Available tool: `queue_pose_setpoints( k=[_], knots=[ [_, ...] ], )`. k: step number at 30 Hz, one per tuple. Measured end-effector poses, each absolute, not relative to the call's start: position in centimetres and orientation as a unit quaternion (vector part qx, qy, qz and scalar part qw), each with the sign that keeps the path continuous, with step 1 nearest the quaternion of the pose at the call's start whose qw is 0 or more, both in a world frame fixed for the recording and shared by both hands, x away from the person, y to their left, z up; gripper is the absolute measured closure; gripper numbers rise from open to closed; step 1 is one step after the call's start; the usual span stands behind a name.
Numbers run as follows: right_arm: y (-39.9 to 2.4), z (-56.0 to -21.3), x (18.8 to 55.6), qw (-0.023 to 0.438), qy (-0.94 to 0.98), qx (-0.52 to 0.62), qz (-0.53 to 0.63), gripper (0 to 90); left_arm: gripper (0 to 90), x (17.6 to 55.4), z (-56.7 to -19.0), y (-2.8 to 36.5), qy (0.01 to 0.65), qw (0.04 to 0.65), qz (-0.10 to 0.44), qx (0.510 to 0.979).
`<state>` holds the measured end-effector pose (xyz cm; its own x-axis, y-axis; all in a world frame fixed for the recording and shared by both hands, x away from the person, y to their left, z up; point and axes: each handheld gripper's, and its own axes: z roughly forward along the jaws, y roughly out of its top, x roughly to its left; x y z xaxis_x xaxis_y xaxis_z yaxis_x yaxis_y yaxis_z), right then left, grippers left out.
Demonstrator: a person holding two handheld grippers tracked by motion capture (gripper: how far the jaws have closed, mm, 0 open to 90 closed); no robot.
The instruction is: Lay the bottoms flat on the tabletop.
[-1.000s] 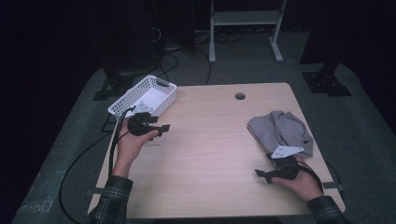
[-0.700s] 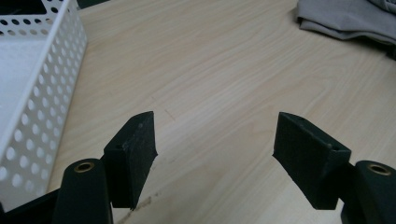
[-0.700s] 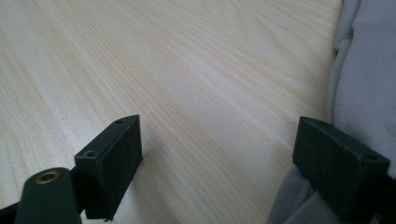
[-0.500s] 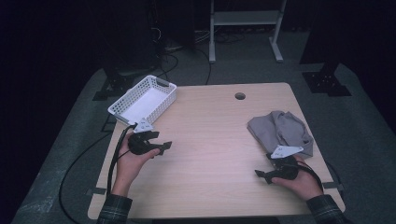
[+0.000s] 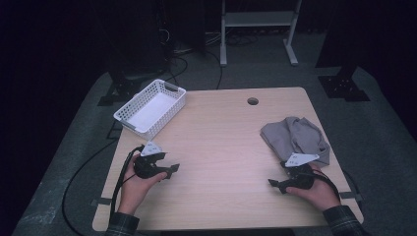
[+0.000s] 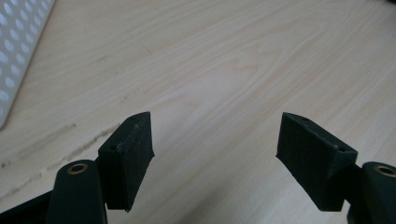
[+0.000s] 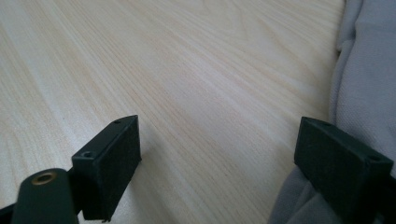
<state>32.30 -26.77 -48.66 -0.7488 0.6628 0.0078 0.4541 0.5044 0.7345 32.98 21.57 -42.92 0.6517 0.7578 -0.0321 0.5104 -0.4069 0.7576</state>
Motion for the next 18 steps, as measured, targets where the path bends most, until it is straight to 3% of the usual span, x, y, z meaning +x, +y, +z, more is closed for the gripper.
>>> queue_pose_setpoints(
  k=[18],
  knots=[
    [-26.8,-48.6,32.3,0.139,0.857,0.325,0.375,12.8,19.6,31.8,-46.6,21.1,0.381,0.346,0.155,0.844]
  ],
)
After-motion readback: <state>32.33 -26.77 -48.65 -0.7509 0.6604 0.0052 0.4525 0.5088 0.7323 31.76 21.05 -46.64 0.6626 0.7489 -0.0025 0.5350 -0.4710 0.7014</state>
